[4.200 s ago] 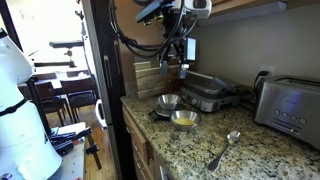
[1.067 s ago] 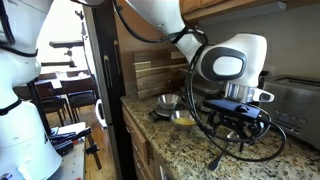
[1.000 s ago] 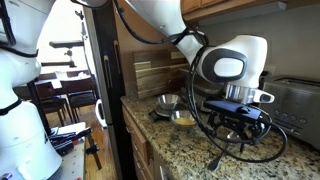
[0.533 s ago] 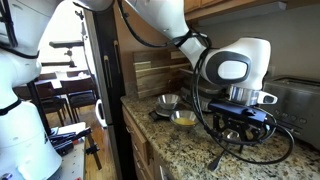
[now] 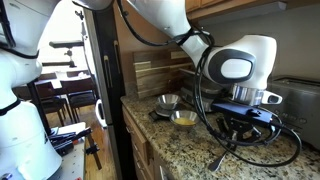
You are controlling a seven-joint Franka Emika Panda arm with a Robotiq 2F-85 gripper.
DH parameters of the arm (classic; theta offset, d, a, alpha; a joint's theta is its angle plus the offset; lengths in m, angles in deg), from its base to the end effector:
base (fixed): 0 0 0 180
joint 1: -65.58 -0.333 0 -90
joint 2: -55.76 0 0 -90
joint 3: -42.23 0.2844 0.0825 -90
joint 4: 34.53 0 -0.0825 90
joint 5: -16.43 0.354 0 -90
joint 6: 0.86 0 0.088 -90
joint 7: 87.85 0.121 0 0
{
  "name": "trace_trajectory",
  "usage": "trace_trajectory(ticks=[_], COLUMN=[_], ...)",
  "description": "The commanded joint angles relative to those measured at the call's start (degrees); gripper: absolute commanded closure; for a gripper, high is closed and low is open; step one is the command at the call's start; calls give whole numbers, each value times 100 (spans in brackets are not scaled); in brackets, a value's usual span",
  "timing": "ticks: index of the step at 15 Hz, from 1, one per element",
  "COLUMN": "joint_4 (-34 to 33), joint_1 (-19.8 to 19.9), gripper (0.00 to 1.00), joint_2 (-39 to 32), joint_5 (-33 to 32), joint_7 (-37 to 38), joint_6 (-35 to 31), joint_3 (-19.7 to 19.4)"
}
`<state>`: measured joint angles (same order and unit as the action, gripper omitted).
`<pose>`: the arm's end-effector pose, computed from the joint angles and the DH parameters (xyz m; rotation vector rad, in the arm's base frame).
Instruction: Pick up the spoon and scoop some of the contents from the silver bowl and put it in the other silver bowl.
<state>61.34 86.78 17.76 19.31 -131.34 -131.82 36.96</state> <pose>0.5708 -0.2772 0.1966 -3.0987 -0.4386 0.0788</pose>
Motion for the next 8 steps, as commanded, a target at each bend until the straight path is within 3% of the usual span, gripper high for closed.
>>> trace_trajectory(ticks=[1,8], joint_4=[138,341], joint_1=[186,123], gripper=[99,93], joint_2=[76,423], joint_5=[65,12], joint_7=[-239,-239], joint_6=[189,412], joint_3=[182,150])
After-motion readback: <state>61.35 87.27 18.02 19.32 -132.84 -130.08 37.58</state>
